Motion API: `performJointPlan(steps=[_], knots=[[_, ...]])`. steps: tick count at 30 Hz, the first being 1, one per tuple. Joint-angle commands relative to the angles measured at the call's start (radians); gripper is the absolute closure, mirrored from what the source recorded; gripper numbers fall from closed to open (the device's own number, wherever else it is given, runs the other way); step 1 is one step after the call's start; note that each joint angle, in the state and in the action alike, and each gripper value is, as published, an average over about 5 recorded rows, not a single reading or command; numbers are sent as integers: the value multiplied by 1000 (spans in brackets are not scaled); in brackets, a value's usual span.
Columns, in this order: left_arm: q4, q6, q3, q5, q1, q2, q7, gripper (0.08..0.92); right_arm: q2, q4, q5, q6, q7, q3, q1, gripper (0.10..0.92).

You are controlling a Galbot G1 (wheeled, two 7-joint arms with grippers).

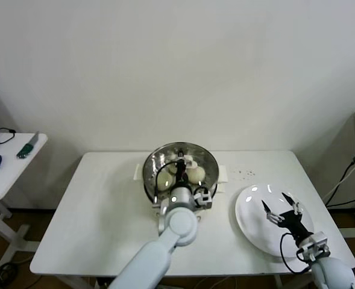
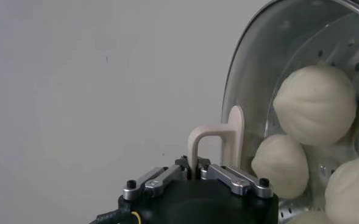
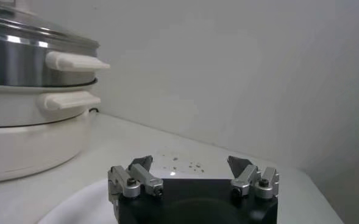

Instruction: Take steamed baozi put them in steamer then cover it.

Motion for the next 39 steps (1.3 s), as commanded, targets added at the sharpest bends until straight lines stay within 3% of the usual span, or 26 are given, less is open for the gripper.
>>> performJointPlan(steps=[1,14,20,26,34,39], knots=[[7,49,-2,-1,3,3,-14,850,0,4,1,1,-2,3,-3,203],[-15,49,-5,-23,22,17,-7,828,15,3,-8,4,-11,5,-7,203],[-65,49,-3,-54,22,39,-7,674,14,4,-8,2,-14,9,-9,203],[-175,49,3,-97,57,105,-5,501,13,11,-12,-20,-5,11,-12,203],[-342,49,-8,-138,163,177,-12,267,10,31,-10,-61,14,7,-10,203],[-440,49,-50,-173,256,219,-53,183,8,47,-11,-79,16,6,-12,203]])
